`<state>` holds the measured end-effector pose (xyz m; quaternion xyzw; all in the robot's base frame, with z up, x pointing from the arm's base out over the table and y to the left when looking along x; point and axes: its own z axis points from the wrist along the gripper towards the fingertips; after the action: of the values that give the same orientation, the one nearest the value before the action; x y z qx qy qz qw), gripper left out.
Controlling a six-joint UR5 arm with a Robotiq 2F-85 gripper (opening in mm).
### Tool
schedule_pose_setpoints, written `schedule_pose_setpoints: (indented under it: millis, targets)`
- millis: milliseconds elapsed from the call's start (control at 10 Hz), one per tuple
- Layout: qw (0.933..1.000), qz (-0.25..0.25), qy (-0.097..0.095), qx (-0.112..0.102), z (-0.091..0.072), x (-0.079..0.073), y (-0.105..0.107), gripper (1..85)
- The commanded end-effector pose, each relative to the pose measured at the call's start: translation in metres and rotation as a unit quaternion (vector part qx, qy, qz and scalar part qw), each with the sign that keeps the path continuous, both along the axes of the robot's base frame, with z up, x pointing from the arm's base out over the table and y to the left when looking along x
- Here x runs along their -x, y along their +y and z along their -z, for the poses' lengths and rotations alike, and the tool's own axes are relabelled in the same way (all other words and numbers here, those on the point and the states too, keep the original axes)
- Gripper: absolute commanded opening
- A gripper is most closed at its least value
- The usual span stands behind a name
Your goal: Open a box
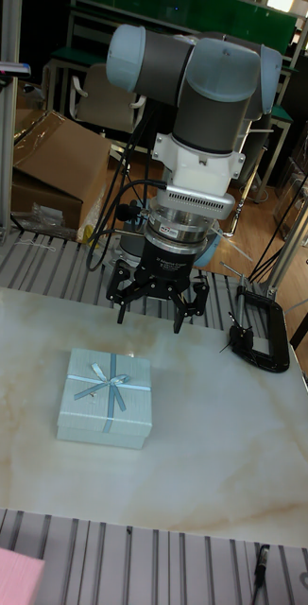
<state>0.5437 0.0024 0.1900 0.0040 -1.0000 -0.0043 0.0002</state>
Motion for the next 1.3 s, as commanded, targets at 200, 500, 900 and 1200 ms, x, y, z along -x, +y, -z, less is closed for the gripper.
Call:
schedule_pose_setpoints:
  millis: [200,500,900,1200]
  targets:
    - [0.9834,-0.12,-0.128,0.047,-0.007,-0.067,-0.013,1.3]
    - [0.9833,-0.12,-0.128,0.047,-0.007,-0.067,-0.013,1.3]
    - [0.9901,-0.105,-0.06,0.071,-0.002,-0.034,-0.03,1.3]
    - [0.9983,-0.055,-0.017,-0.011,0.002,-0.008,0.009,2.0]
